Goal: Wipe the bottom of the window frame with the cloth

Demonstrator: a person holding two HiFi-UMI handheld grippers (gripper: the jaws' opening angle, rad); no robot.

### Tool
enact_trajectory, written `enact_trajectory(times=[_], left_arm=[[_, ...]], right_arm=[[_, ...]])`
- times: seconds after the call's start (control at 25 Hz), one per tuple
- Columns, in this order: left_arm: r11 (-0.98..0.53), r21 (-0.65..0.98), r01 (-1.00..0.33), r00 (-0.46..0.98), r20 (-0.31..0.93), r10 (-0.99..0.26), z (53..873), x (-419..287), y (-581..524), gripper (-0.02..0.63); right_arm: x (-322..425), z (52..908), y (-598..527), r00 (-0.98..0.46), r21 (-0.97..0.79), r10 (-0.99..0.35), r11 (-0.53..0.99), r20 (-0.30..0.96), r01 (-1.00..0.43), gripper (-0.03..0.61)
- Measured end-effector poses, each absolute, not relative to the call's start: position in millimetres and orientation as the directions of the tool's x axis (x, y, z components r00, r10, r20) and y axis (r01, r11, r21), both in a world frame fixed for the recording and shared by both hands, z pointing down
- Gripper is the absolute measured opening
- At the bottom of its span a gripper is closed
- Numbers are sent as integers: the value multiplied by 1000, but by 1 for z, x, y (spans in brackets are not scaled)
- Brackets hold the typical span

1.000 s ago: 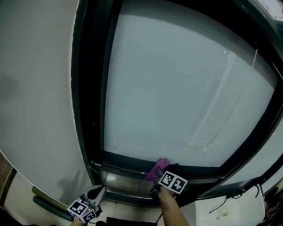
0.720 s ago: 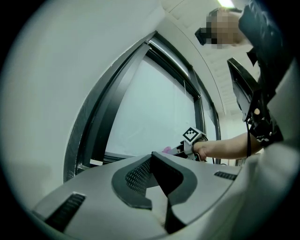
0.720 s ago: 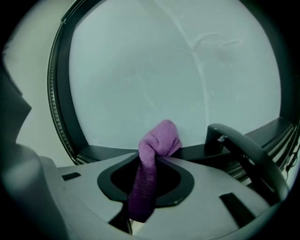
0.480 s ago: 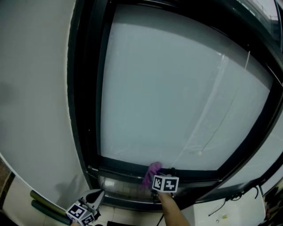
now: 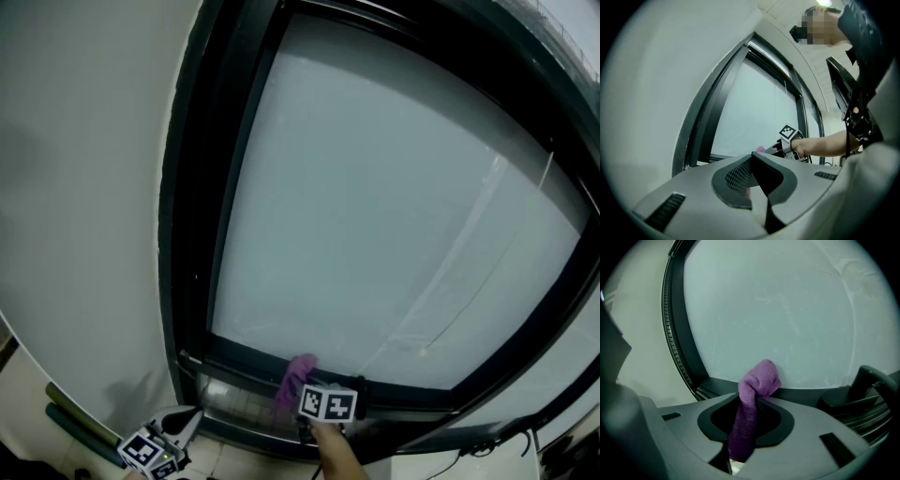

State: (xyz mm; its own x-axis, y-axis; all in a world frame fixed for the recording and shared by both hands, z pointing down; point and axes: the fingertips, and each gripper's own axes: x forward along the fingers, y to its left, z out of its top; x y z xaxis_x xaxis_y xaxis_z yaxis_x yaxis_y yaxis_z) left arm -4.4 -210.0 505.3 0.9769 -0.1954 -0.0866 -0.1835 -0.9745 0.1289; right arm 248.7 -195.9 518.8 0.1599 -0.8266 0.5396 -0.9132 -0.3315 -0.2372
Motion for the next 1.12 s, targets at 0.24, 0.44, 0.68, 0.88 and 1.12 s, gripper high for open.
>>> enact_trajectory(times=[0.24,0.44,0.68,0.88,1.12], left_arm=[[-966,133,-221,971,-64,-231,513,-10,-215,5],[-961,135,-242,967,-46,-250,516,-8,-218,5],[-958,134,-255,964,-47,-263,515,-8,-217,5],[-951,133,-278,957,-49,-286,514,-11,-220,5],[-940,141,-311,945,-59,-322,515,-23,-223,5]], right_arm=[[245,519,-205,138,-231,-830,-305,541,-924,92],[240,520,-214,104,-244,-838,-271,536,-931,92],[235,519,-220,70,-255,-844,-238,531,-937,92],[224,519,-233,34,-261,-849,-200,527,-944,92],[211,517,-248,3,-261,-847,-167,531,-951,92]])
